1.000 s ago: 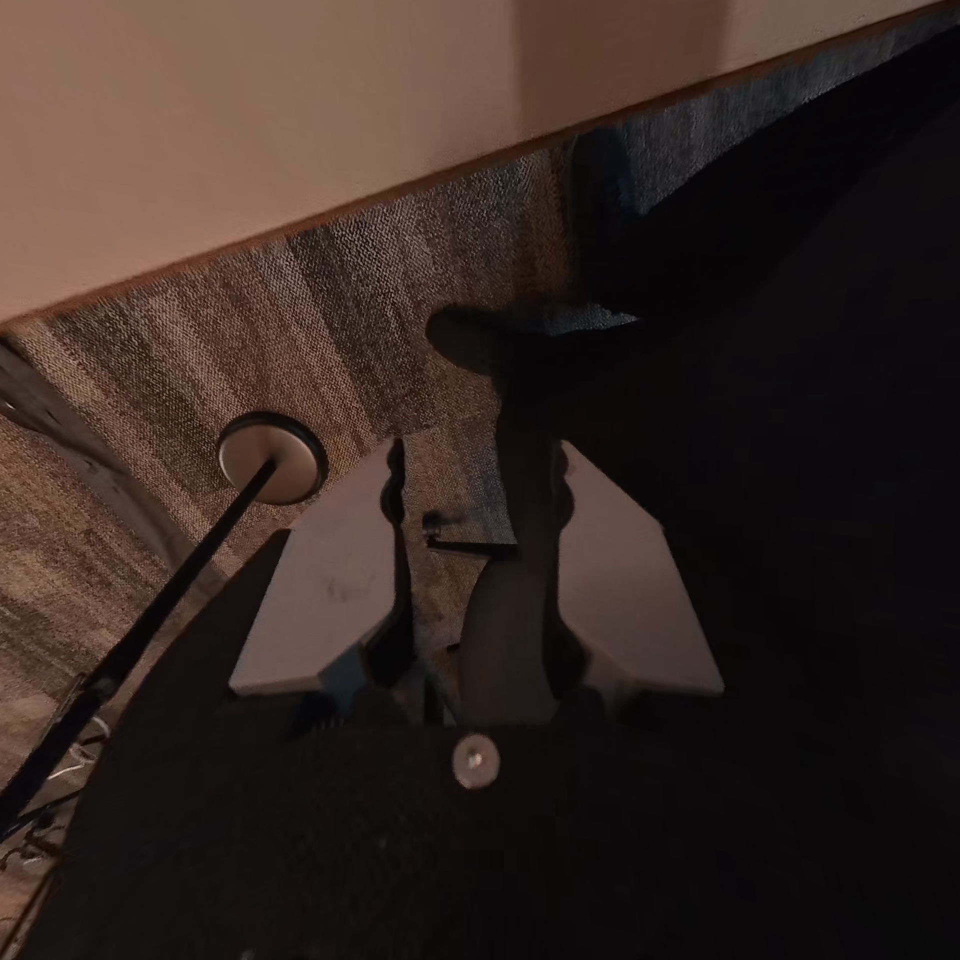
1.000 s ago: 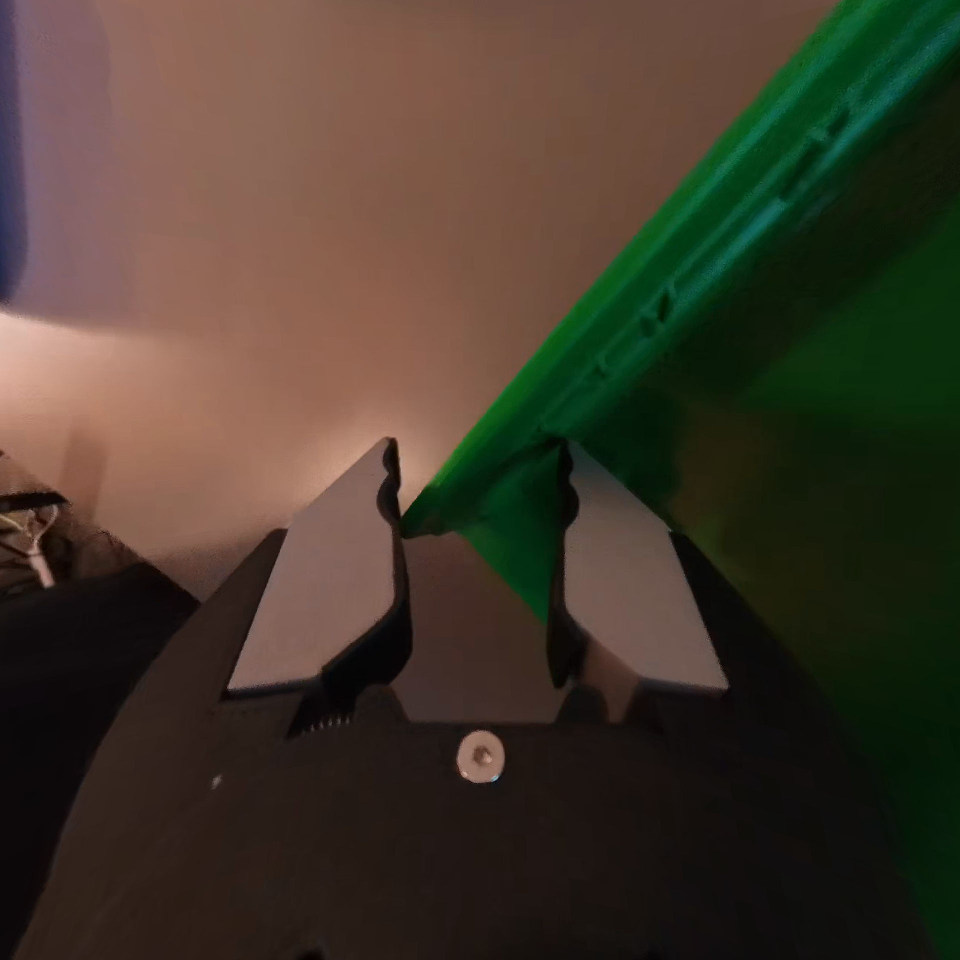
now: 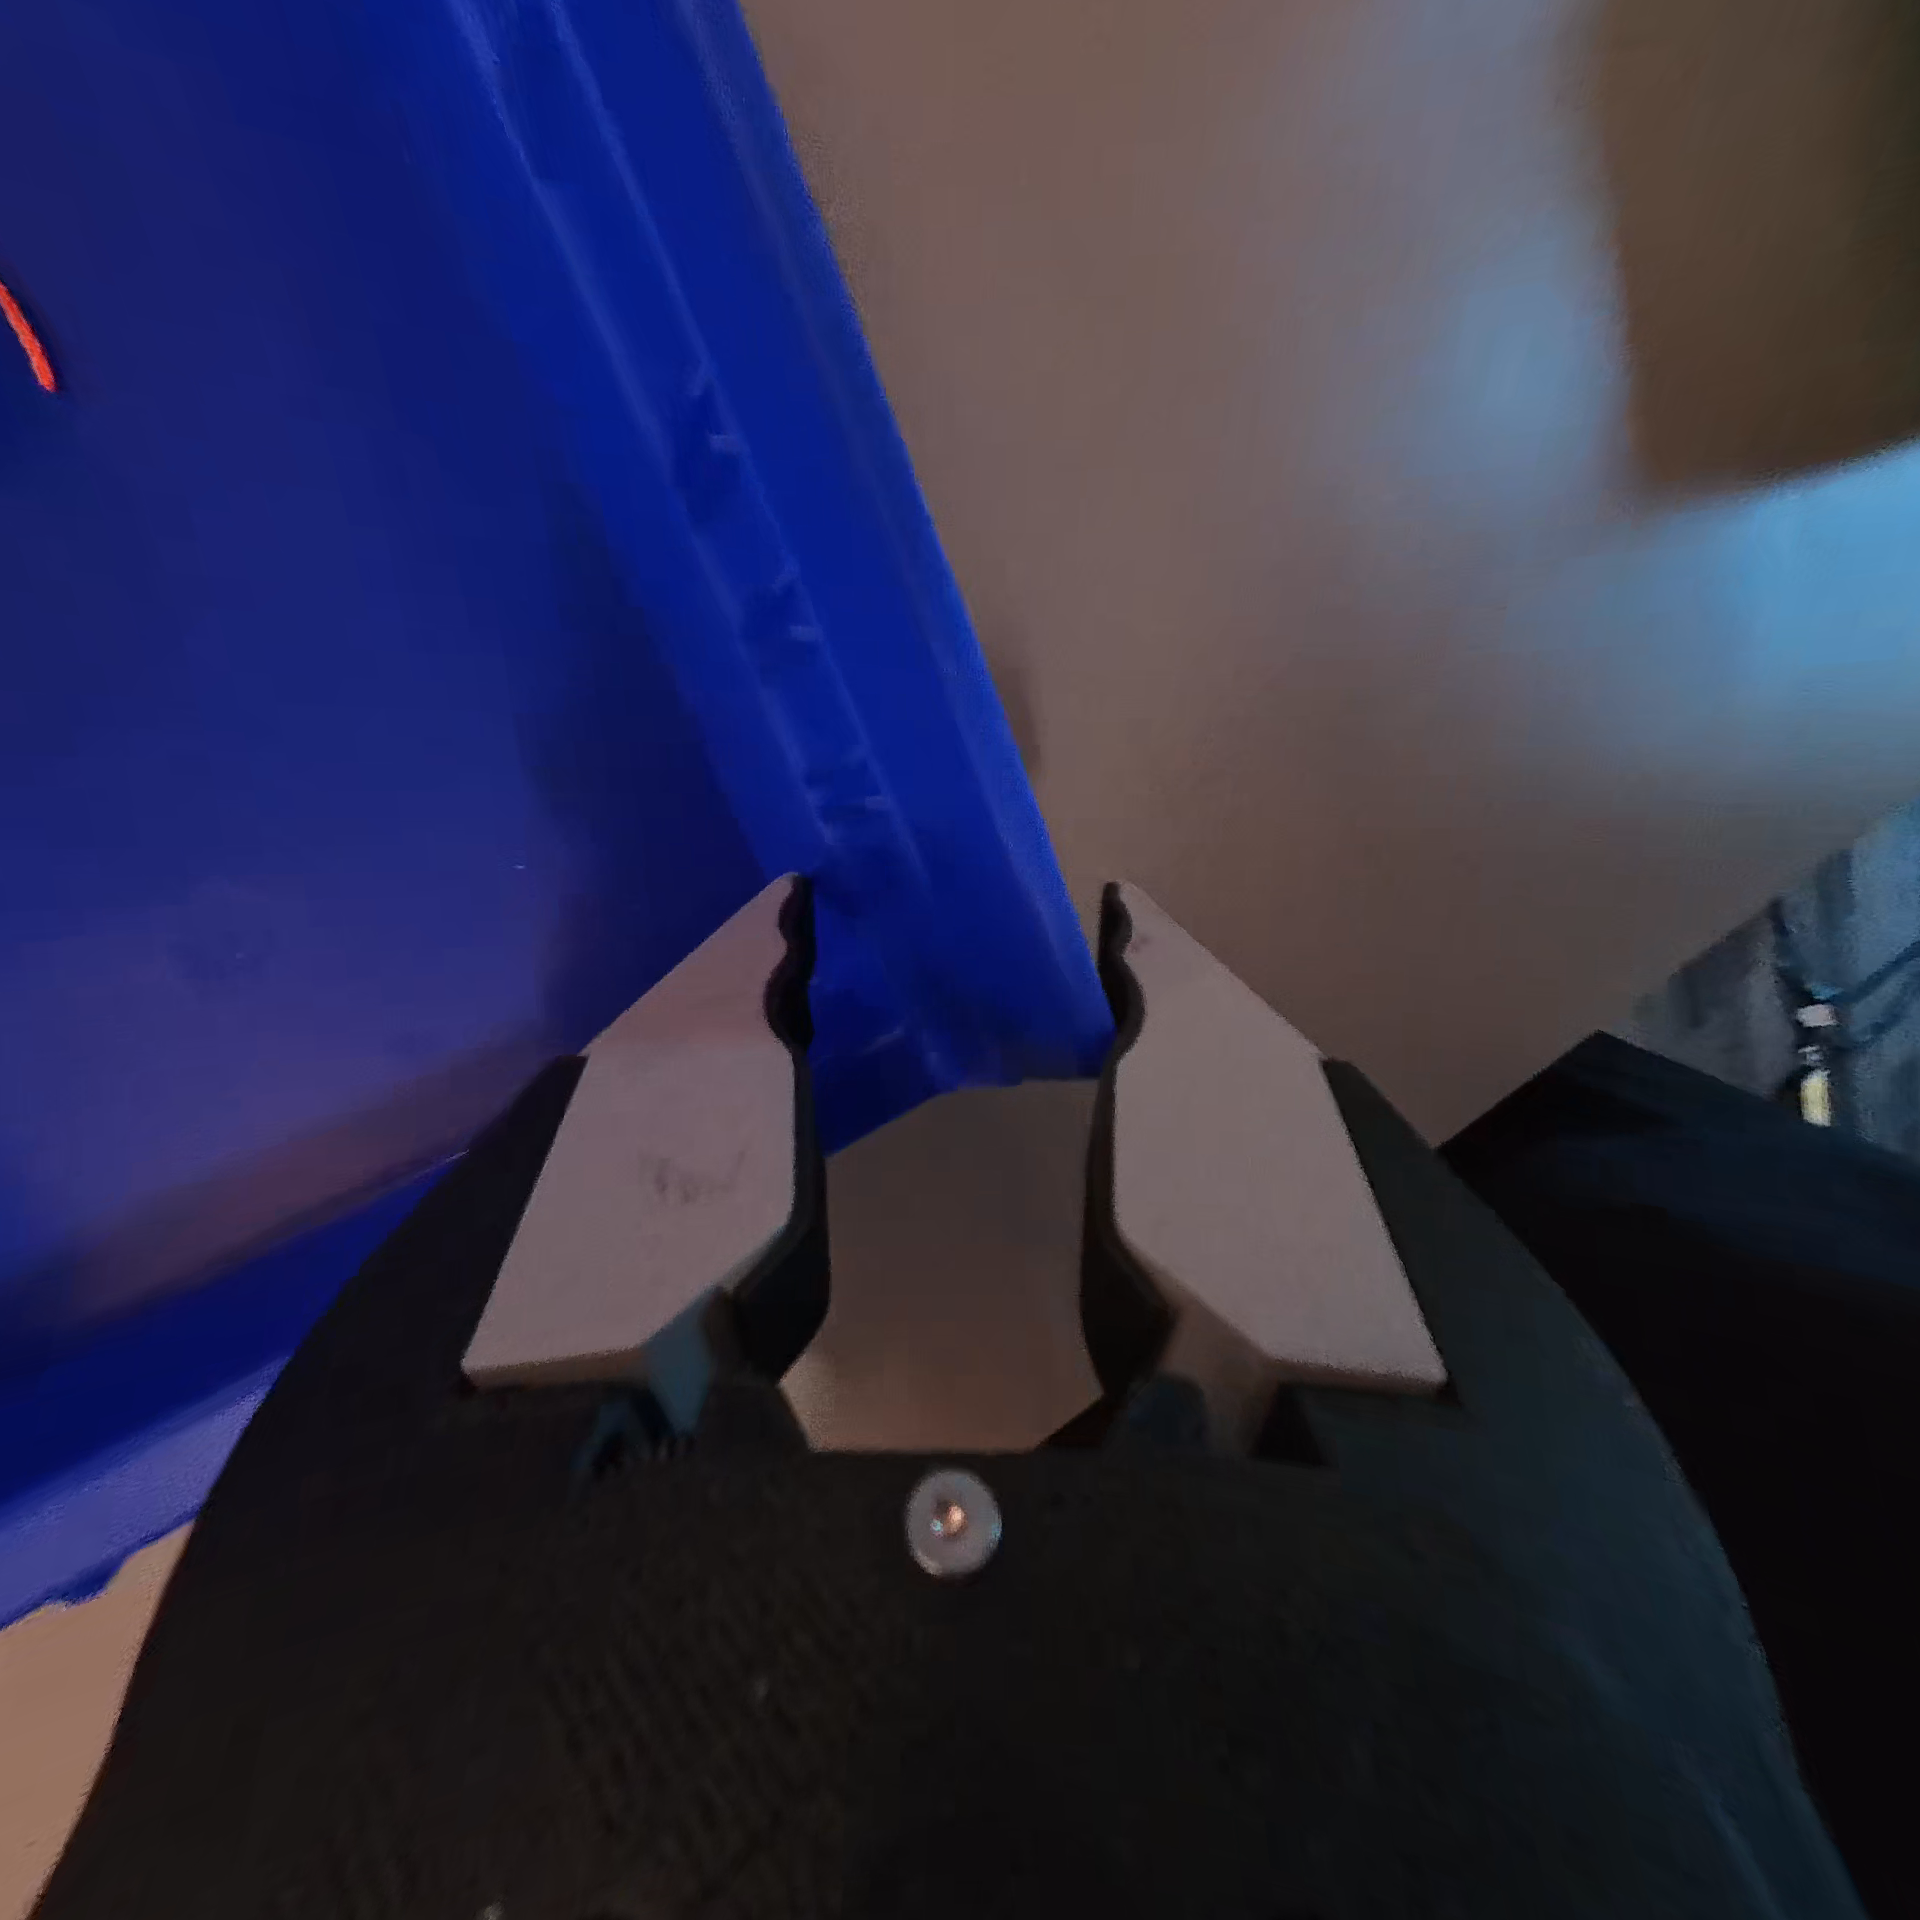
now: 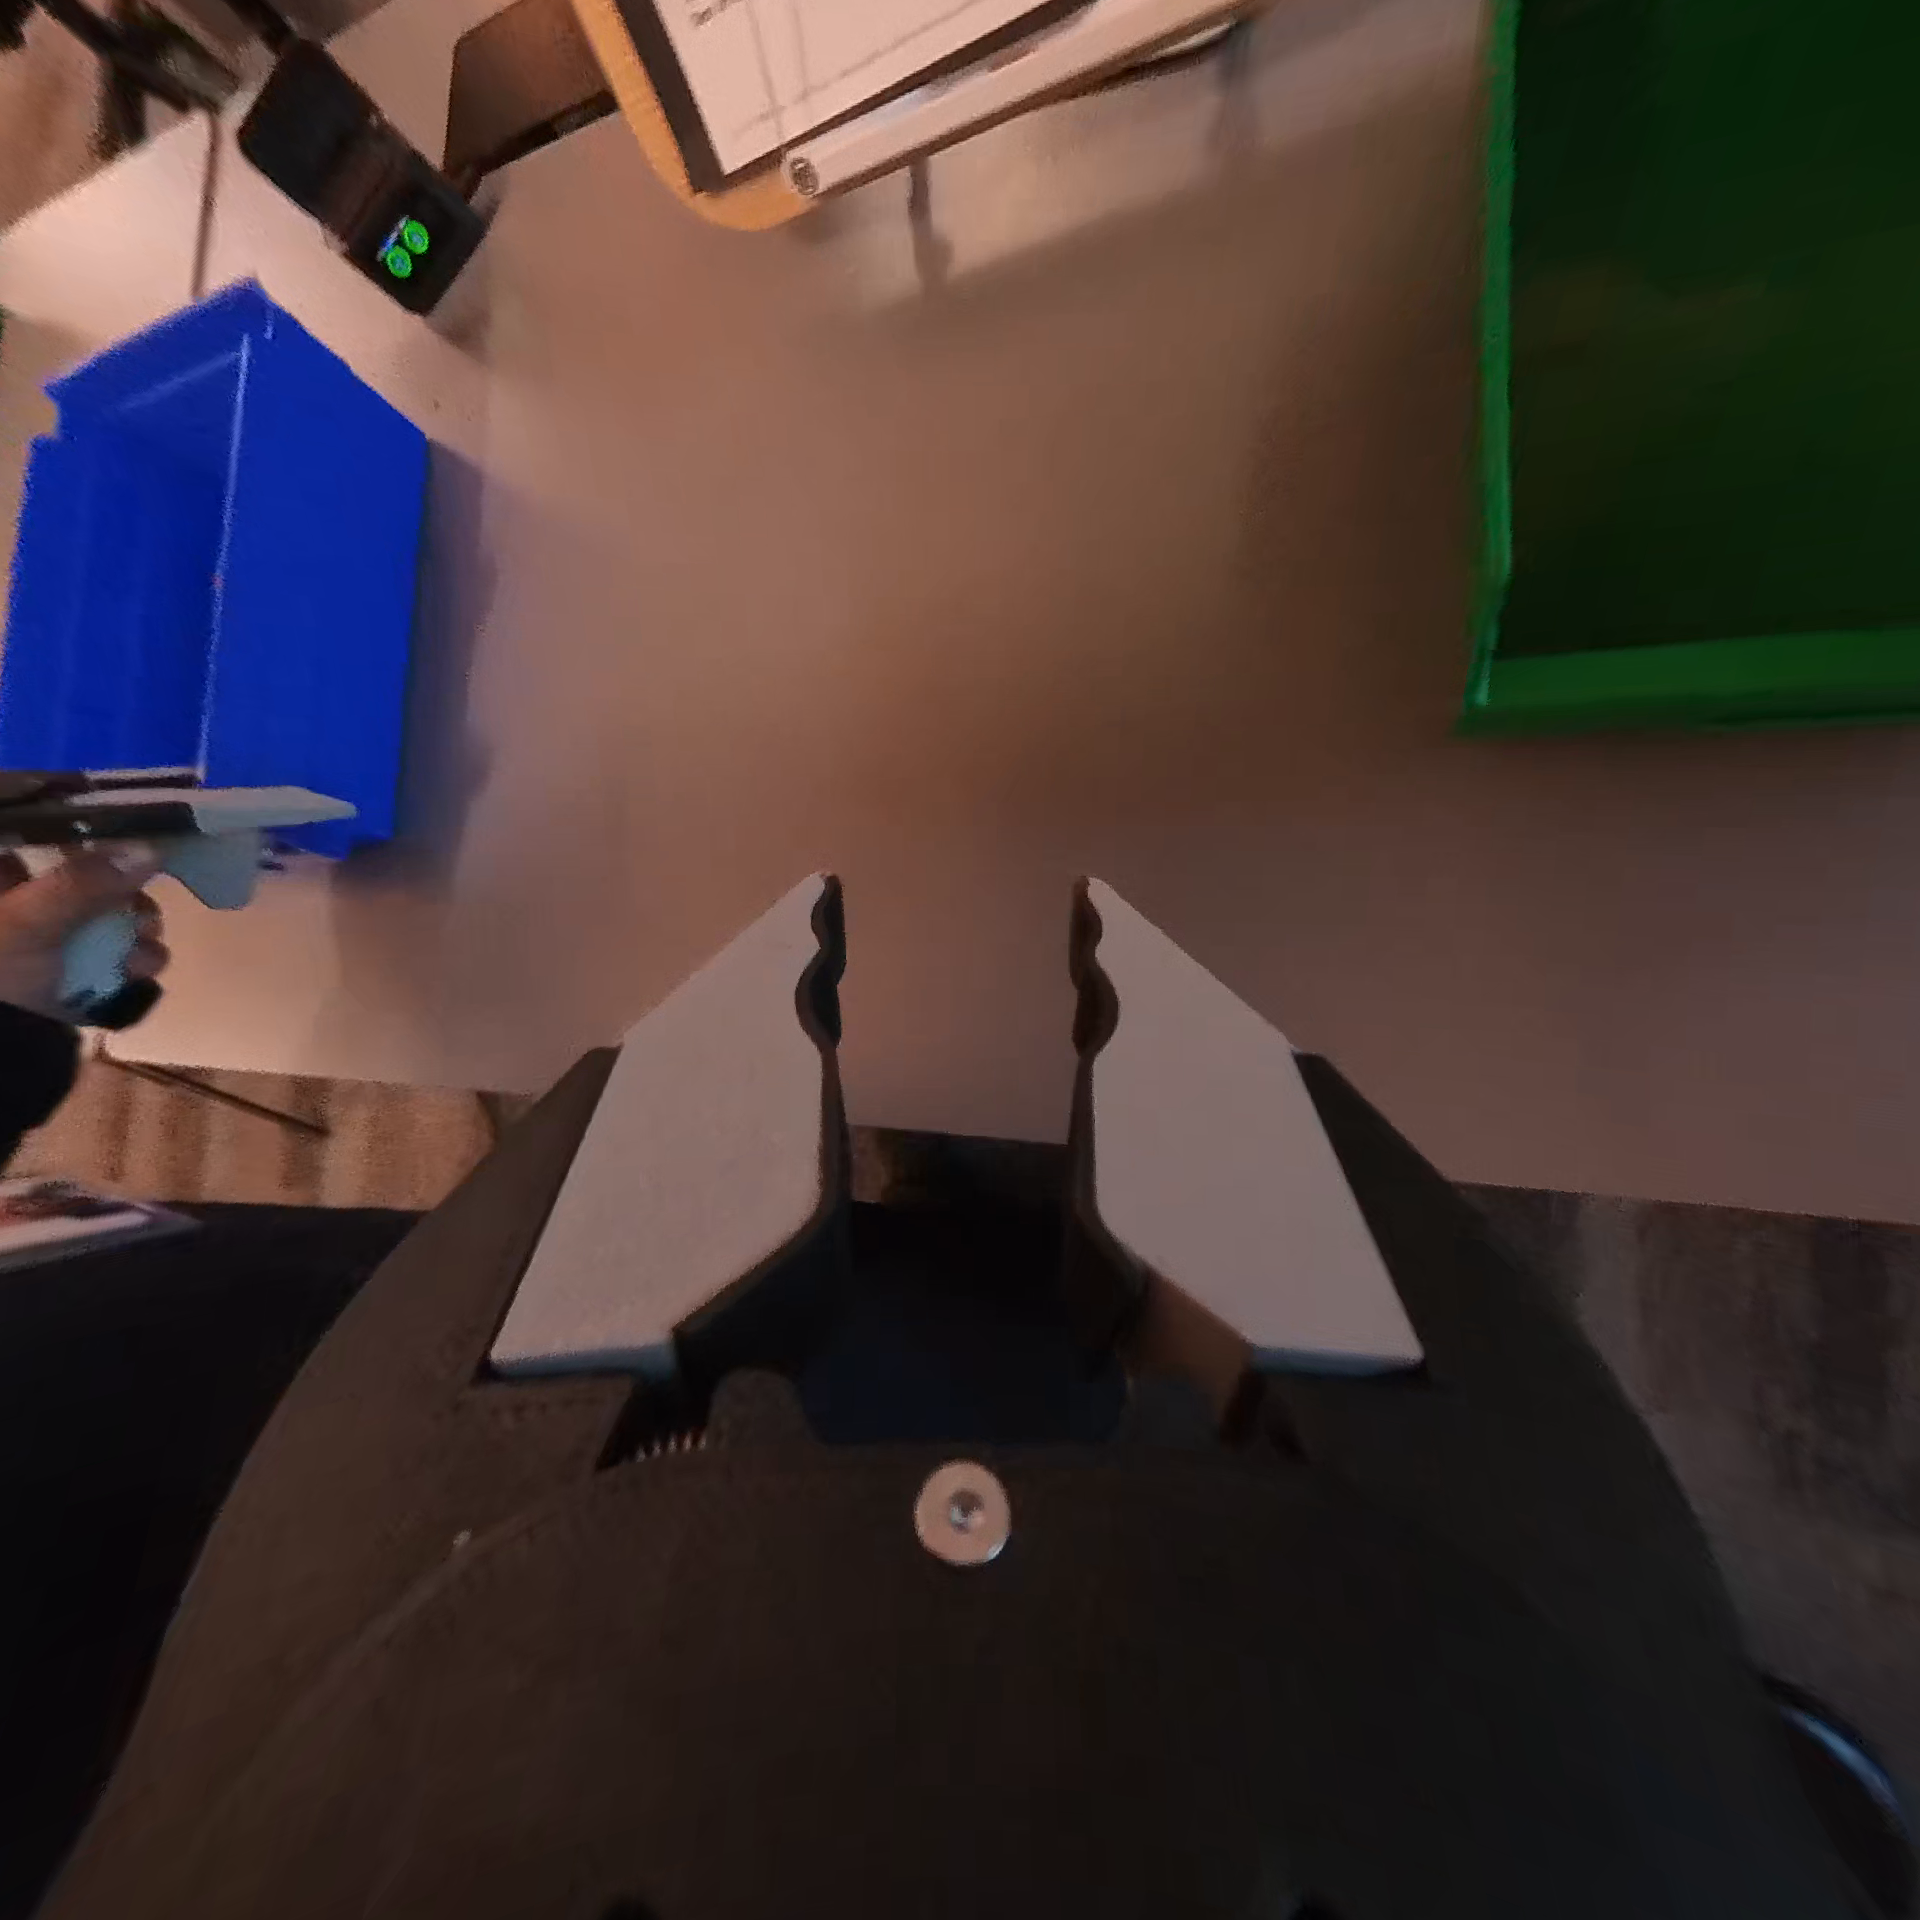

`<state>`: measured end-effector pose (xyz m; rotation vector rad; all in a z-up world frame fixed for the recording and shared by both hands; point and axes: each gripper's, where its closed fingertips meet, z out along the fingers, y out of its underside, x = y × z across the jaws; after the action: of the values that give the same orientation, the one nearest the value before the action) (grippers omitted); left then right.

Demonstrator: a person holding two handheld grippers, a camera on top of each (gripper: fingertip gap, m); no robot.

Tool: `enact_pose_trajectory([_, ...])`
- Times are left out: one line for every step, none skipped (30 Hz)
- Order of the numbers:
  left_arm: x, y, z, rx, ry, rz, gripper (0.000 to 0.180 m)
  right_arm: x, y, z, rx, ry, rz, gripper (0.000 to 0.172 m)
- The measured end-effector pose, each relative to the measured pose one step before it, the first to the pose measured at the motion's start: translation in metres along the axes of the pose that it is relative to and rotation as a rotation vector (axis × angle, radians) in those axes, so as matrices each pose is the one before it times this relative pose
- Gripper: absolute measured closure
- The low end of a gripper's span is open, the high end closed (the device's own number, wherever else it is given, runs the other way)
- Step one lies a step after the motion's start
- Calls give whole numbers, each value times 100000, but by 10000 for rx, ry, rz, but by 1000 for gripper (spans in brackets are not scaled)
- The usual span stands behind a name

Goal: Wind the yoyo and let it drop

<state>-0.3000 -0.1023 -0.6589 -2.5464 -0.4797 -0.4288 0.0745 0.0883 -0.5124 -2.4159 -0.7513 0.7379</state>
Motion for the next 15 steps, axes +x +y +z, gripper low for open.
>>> enact_pose_trajectory([-36,-133,-217,181,215,-200,128,-701,-339,-261,51,155,-465,130])
enact_pose_trajectory([16,-373,-401,315,141,-96,127,-627,-641,-262,95,175,-569,130])
enact_pose_trajectory([76,-653,-677,499,46,96,130,-444,-905,-234,102,252,-719,129])
enact_pose_trajectory([28,-938,-920,718,-154,280,137,-153,-1038,-149,58,396,-894,126])
enact_pose_trajectory([-229,-1207,-1171,852,-417,395,146,100,-1018,26,-50,497,-1019,123])
enact_pose_trajectory([-214,-1183,-1179,712,-416,435,150,180,-840,285,-179,468,-1006,120])
enact_pose_trajectory([50,-1034,-1017,481,-234,453,149,140,-625,568,-259,358,-849,115])
enact_pose_trajectory([374,-899,-766,281,-43,467,148,-4,-412,856,-284,209,-591,110])
enact_pose_trajectory([570,-675,-446,83,54,475,145,-430,-192,1089,-280,-114,-327,106])
enact_pose_trajectory([417,-401,-202,-123,-81,418,141,-940,-82,1246,-236,-493,-123,101])
enact_pose_trajectory([301,-293,-85,-169,-207,328,141,-1001,-60,1296,-133,-580,-17,99])
enact_pose_trajectory([257,-288,-62,-96,-298,187,142,-816,-165,1107,-14,-486,-38,97])
enact_pose_trajectory([347,-248,-173,-90,-268,83,143,-724,-431,691,169,-404,-148,100])
enact_pose_trajectory([375,-346,-330,7,-312,-8,148,-647,-704,206,374,-304,-273,104])
enact_pose_trajectory([663,-522,-482,155,-216,-66,150,-594,-865,-224,494,-253,-384,106])
